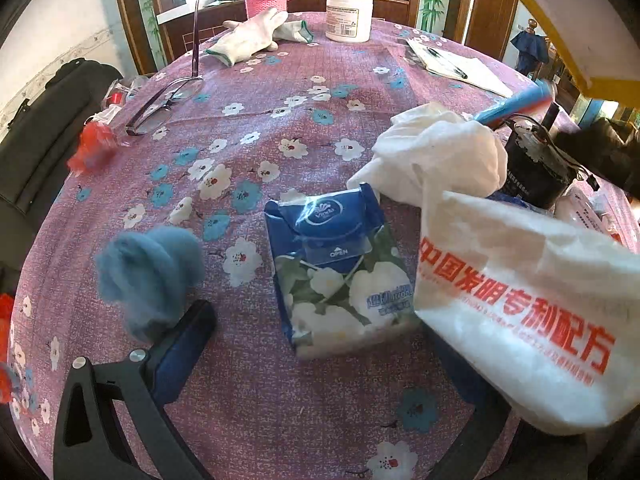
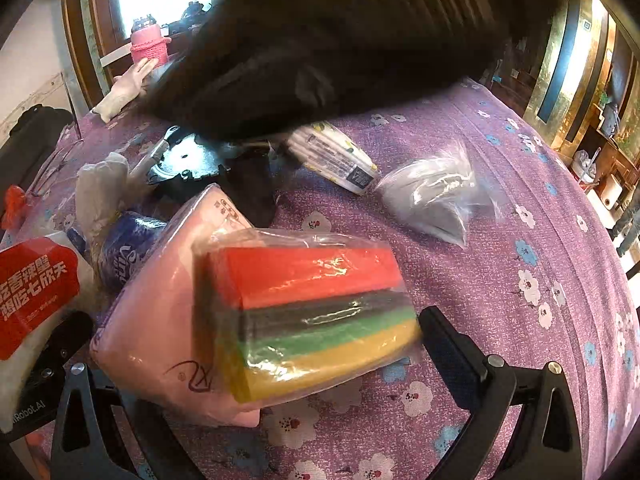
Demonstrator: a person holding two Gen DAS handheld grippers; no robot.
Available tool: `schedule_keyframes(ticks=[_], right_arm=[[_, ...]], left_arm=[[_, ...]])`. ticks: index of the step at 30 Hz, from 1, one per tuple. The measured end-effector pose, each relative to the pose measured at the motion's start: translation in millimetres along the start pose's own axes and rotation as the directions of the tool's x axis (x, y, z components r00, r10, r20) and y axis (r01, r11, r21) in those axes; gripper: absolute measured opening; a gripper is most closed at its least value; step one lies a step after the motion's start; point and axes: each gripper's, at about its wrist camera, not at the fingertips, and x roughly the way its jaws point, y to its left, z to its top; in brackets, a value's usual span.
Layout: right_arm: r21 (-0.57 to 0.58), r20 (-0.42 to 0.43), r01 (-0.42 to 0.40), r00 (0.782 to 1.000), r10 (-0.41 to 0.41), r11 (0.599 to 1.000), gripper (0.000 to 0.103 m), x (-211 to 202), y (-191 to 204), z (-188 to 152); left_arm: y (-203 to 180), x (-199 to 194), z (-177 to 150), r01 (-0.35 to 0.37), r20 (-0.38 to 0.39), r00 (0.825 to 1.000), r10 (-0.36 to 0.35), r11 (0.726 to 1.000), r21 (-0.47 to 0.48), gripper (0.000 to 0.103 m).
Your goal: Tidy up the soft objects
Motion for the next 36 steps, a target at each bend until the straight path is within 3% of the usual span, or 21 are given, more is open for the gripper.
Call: schedule_keyframes(ticks=[36], right_arm=[[0.000, 0.000, 0.000, 1.000, 0.000, 1.000, 0.102, 1.1, -0.4, -0.3]], left_arm=[[-1.6, -1.1, -2.4, -0.001, 0.000, 1.000, 0.001, 1.000, 0.001, 0.103]])
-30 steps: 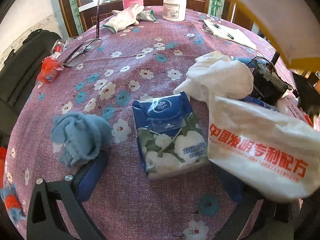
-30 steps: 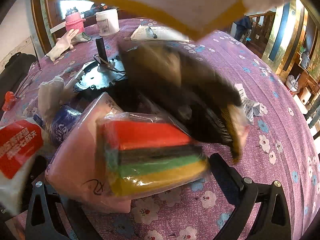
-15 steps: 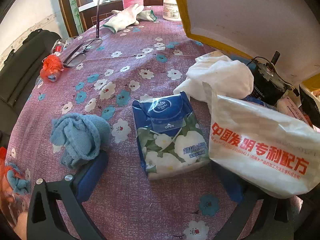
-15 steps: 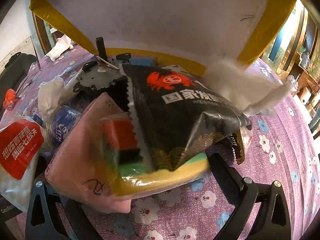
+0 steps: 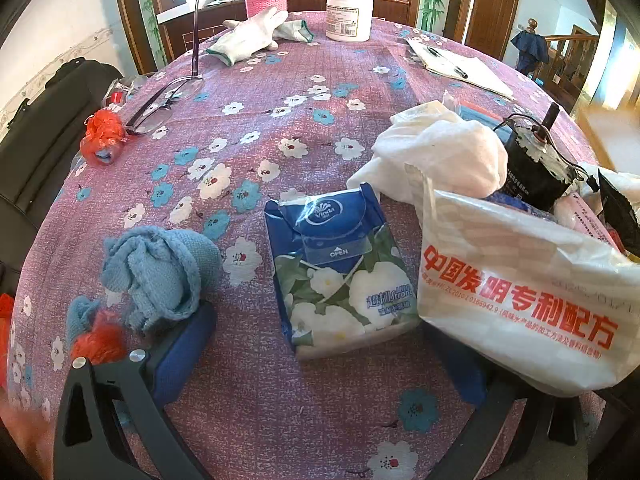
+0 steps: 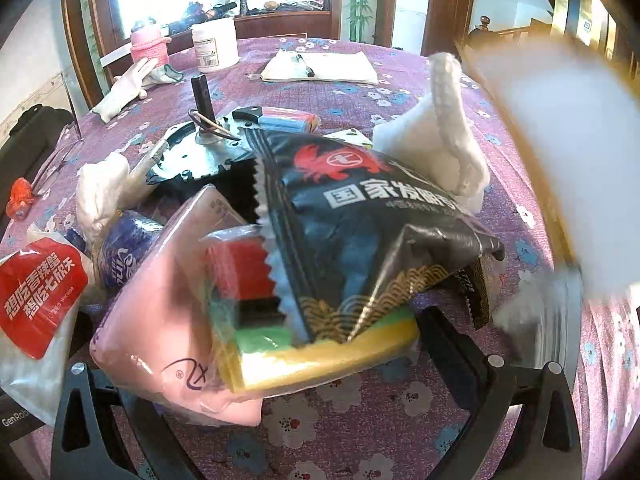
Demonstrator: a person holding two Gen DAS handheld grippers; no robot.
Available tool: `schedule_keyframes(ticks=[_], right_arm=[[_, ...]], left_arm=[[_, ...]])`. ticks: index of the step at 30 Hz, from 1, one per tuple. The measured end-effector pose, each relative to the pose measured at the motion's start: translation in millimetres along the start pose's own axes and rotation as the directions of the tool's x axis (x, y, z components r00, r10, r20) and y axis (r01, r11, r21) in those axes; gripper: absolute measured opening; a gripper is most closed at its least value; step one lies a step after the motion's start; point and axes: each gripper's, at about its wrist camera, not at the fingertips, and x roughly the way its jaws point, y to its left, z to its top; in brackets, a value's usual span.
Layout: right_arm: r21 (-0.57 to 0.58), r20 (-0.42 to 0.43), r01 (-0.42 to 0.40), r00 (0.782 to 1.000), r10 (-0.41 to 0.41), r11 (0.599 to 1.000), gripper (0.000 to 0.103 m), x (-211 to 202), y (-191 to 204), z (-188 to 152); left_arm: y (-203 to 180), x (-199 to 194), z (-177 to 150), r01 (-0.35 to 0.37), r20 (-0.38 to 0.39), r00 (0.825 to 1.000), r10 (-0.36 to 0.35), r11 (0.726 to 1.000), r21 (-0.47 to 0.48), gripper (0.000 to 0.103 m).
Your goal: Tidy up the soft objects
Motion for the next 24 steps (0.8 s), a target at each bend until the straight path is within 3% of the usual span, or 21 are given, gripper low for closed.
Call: schedule_keyframes(ticks=[15, 17, 19, 24], right_arm=[[0.000, 0.000, 0.000, 1.000, 0.000, 1.000, 0.102, 0, 1, 0], [0.000, 0.000, 0.000, 1.000, 0.000, 1.000, 0.102, 0, 0, 0], [0.000, 0.000, 0.000, 1.000, 0.000, 1.000, 0.102, 0, 1, 0], [-0.027, -0.014, -0.020, 1.000, 0.020, 0.999, 0.102, 1, -1, 1]], left_arm=[[-2, -2, -1, -0.022, 0.006, 1.000, 0.022, 1.000, 0.004, 0.103], [-5, -20, -5, -0.040, 0.074, 0.997, 0.038, 0.999, 0.028, 0.096], [-2, -50, -8, -0.068, 0.178, 0.982, 0.064, 0.998, 0.014, 0.096], [30, -108, -11, 0.001, 0.306, 0.952, 0.005, 1.000, -0.021, 0.098]])
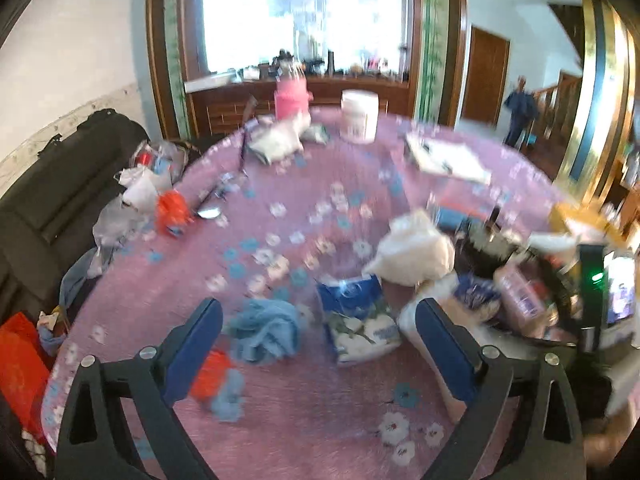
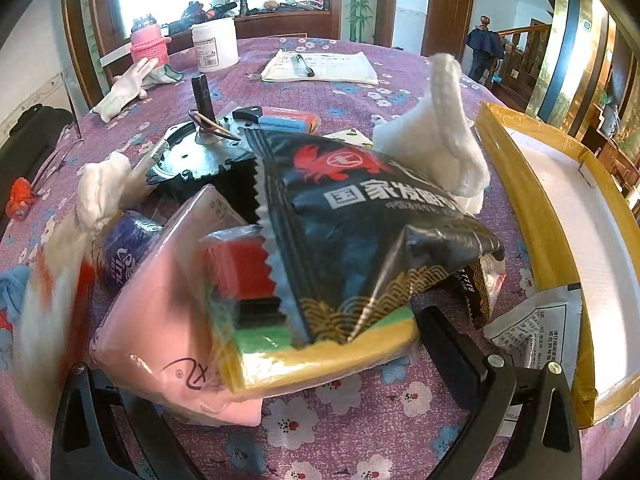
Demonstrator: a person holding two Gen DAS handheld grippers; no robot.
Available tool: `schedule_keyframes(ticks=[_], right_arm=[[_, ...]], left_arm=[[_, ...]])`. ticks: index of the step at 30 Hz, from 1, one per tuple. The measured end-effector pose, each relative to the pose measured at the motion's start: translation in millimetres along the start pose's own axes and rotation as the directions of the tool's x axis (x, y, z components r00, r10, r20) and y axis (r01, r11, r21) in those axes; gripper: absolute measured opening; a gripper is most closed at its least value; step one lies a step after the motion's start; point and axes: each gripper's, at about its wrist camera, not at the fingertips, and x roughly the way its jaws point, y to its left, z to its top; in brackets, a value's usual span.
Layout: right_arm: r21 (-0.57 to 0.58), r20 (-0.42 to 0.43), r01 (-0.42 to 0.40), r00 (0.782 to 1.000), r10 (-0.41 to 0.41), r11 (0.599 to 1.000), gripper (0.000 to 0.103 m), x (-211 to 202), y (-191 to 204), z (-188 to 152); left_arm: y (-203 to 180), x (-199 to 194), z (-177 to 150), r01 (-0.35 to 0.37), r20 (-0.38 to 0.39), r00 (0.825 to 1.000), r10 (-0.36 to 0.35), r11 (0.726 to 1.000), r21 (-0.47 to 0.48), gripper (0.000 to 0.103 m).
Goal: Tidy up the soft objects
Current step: 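Grasp the blue cloth with red mesh bag with the left gripper while the right grasps a blue cloth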
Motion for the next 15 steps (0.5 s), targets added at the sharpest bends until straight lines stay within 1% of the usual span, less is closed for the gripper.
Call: schedule_keyframes(ticks=[2, 3, 4, 5, 6, 8, 10, 11, 12, 14, 15], right_arm=[[-0.054, -0.068, -0.043, 0.997, 0.039, 0.998, 0.102, 2, -2, 7], [-0.078, -0.089, -0.069, 0.994, 0.062, 0.995, 0.102, 2, -3, 8], [-0.078, -0.088, -0.089, 0.993, 0.082, 0.993, 0.102, 1, -5, 7], [-0.069, -0.091, -0.128, 0.988, 0.122, 0.989, 0.102, -2, -9, 7], [-0.051, -0.097, -0.194, 0.977, 0.188, 0.980, 0.102, -8, -15, 5], [-0.064, -0.108, -0.242, 0.966, 0.234, 0.968, 0.102, -18, -20, 3], [-0.091, -0.087, -0.306, 0.951, 0.298, 0.948, 0.102, -36, -25, -4], [-0.105, -0.078, -0.320, 0.946, 0.313, 0.941, 0.102, -44, -27, -8], [-0.125, -0.062, -0.339, 0.941, 0.334, 0.932, 0.103, -55, -29, -12], [-0.164, -0.035, -0.390, 0.920, 0.390, 0.906, 0.102, -70, -31, -21], [-0.188, -0.020, -0.403, 0.913, 0.407, 0.896, 0.099, -79, -31, -25]], left_arm=[[14, -10, 0, 0.015, 0.005, 1.000, -0.015, 1.000, -0.005, 0.098], [24, -13, -1, 0.023, 0.007, 1.000, -0.023, 1.000, -0.016, 0.098], [33, -16, -4, 0.035, 0.008, 0.999, -0.035, 0.999, -0.024, 0.098], [40, -19, -7, 0.057, 0.006, 0.998, -0.057, 0.998, -0.028, 0.098], [47, -19, -10, 0.075, -0.005, 0.997, -0.075, 0.997, -0.028, 0.098], [58, -22, -14, 0.081, -0.014, 0.997, -0.081, 0.996, -0.030, 0.098], [71, -26, -20, 0.108, -0.014, 0.994, -0.109, 0.993, -0.046, 0.098], [78, -26, -23, 0.118, -0.015, 0.993, -0.119, 0.991, -0.058, 0.098], [83, -24, -25, 0.113, -0.022, 0.993, -0.115, 0.991, -0.066, 0.098], [96, -15, -26, 0.073, -0.043, 0.996, -0.077, 0.992, -0.100, 0.097], [99, -9, -25, 0.065, -0.053, 0.996, -0.072, 0.991, -0.115, 0.095]])
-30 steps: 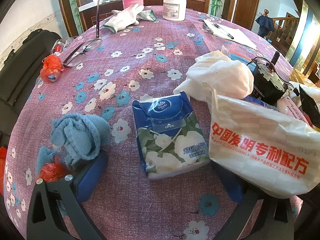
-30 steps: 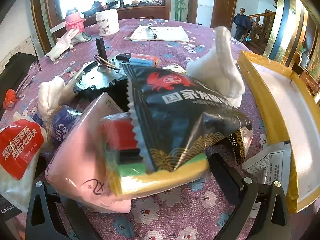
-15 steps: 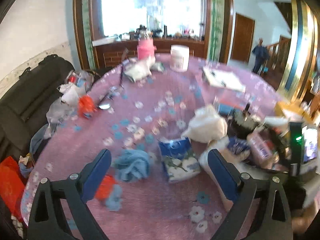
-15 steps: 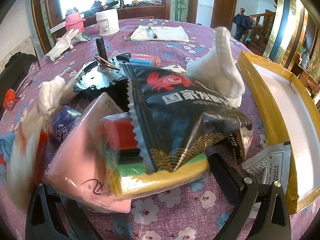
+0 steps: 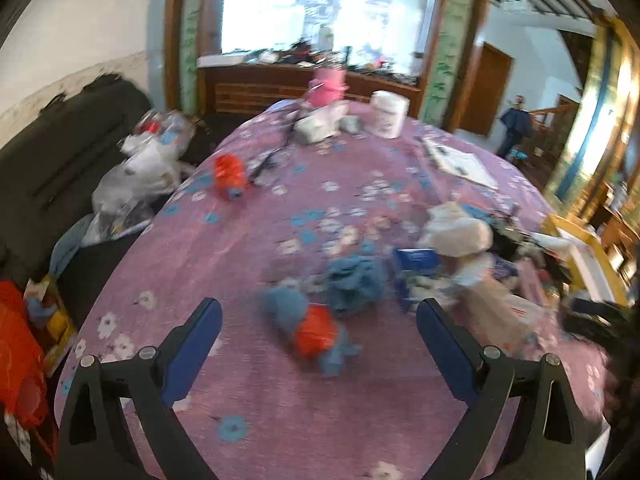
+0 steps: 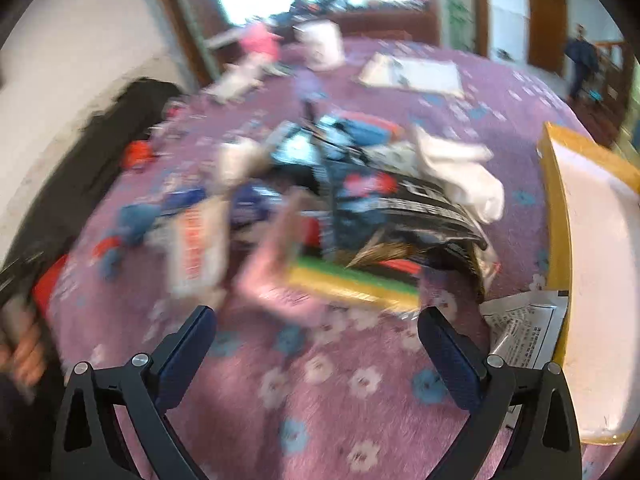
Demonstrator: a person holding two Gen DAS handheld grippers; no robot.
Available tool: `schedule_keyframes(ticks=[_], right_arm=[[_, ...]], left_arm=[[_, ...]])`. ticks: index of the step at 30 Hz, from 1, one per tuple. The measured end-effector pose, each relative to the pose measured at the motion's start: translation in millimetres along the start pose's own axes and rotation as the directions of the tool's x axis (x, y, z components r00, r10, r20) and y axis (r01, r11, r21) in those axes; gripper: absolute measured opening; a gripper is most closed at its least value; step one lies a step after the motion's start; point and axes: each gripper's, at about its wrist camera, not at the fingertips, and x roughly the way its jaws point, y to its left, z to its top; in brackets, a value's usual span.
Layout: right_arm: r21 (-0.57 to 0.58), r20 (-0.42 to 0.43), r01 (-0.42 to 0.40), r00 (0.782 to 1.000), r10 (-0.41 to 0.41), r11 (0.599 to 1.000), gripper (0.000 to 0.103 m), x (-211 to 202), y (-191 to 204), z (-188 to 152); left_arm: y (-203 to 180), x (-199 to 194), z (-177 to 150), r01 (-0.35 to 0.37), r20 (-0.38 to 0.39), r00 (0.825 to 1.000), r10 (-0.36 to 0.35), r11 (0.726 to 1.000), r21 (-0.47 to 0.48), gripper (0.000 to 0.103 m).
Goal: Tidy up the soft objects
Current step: 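Grasp the blue cloth with red mesh bag with the left gripper while the right grasps a blue cloth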
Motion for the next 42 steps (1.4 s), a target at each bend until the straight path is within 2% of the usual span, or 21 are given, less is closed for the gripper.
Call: schedule_keyframes(ticks=[2, 3, 4, 6, 8, 10, 13, 14, 19, 21, 27, 28, 29, 30, 31, 33, 34, 35, 36, 39, 42], right_arm=[[-0.033, 0.023, -0.010, 1.000, 0.011, 0.999, 0.094, -11, 5, -4], [-0.046, 0.043, -0.024, 0.999, 0.026, 0.999, 0.087, -16, 8, -6], [-0.060, 0.062, -0.042, 0.997, 0.046, 0.997, 0.074, -21, 10, -6], [-0.075, 0.077, -0.070, 0.994, 0.076, 0.995, 0.064, -26, 15, -7], [-0.103, 0.081, -0.102, 0.991, 0.110, 0.989, 0.063, -26, 19, -8], [-0.156, 0.089, -0.135, 0.985, 0.150, 0.978, 0.063, -30, 33, -7], [-0.239, 0.098, -0.174, 0.975, 0.202, 0.955, 0.063, -30, 61, 4], [-0.253, 0.093, -0.173, 0.975, 0.202, 0.952, 0.063, -27, 70, 10], [-0.354, 0.022, -0.217, 0.971, 0.240, 0.910, 0.063, 12, 125, 43], [-0.368, -0.034, -0.255, 0.965, 0.261, 0.894, 0.063, 41, 147, 55], [-0.400, -0.121, -0.237, 0.971, 0.205, 0.886, 0.061, 119, 191, 78], [-0.397, -0.129, -0.230, 0.972, 0.195, 0.888, 0.056, 129, 194, 82], [-0.391, -0.137, -0.190, 0.980, 0.147, 0.901, 0.052, 143, 195, 85], [-0.368, -0.166, -0.194, 0.976, 0.141, 0.909, 0.043, 153, 194, 86], [-0.349, -0.187, -0.223, 0.968, 0.166, 0.910, 0.034, 156, 192, 86], [-0.355, -0.173, -0.226, 0.969, 0.174, 0.907, 0.032, 162, 191, 84], [-0.344, -0.169, -0.237, 0.967, 0.189, 0.908, 0.027, 159, 190, 84], [-0.319, -0.153, -0.276, 0.959, 0.239, 0.907, 0.023, 150, 187, 84], [-0.306, -0.143, -0.298, 0.953, 0.266, 0.904, 0.011, 143, 185, 84], [-0.280, -0.065, -0.323, 0.946, 0.318, 0.904, 0.011, 112, 173, 81], [-0.263, -0.028, -0.309, 0.949, 0.313, 0.914, 0.011, 89, 157, 77]], left_arm=[[6, 11, 2, 0.005, -0.026, 1.000, -0.005, 1.000, -0.023, 0.087], [5, 16, 3, 0.013, -0.035, 0.999, -0.014, 1.000, -0.024, 0.087], [3, 22, 4, 0.019, -0.043, 0.999, -0.019, 1.000, -0.015, 0.086], [-1, 35, 5, 0.014, -0.074, 0.997, -0.014, 1.000, 0.001, 0.080], [-5, 50, 2, 0.024, -0.137, 0.990, -0.024, 1.000, 0.001, 0.053], [-6, 63, -3, 0.000, -0.183, 0.983, 0.000, 1.000, 0.002, 0.045], [-3, 73, -8, -0.067, -0.178, 0.982, 0.065, 0.998, -0.001, 0.036], [-1, 70, -8, -0.053, -0.171, 0.984, 0.049, 0.998, -0.020, 0.033], [12, 48, -11, -0.022, -0.129, 0.992, 0.016, 0.999, -0.039, 0.032], [18, 38, -11, -0.017, -0.108, 0.994, 0.011, 0.999, -0.052, 0.032], [37, 20, -13, -0.019, -0.079, 0.997, 0.012, 0.996, -0.089, 0.032], [38, 20, -14, -0.019, -0.079, 0.997, 0.011, 0.996, -0.091, 0.032], [40, 20, -15, -0.016, -0.080, 0.997, 0.009, 0.996, -0.092, 0.032], [40, 20, -15, -0.014, -0.081, 0.997, 0.007, 0.996, -0.091, 0.032], [40, 20, -16, -0.011, -0.082, 0.997, 0.003, 0.996, -0.089, 0.032], [40, 21, -17, -0.012, -0.087, 0.996, 0.005, 0.996, -0.085, 0.032], [39, 21, -17, -0.011, -0.087, 0.996, 0.004, 0.997, -0.079, 0.032], [39, 19, -17, -0.011, -0.087, 0.996, 0.005, 0.997, -0.075, 0.032], [38, 18, -16, -0.009, -0.084, 0.996, 0.003, 0.997, -0.071, 0.032], [26, 12, -10, 0.008, -0.065, 0.998, -0.011, 0.999, -0.045, 0.032], [4, 3, -1, 0.039, -0.024, 0.999, -0.039, 0.999, 0.002, 0.032]])
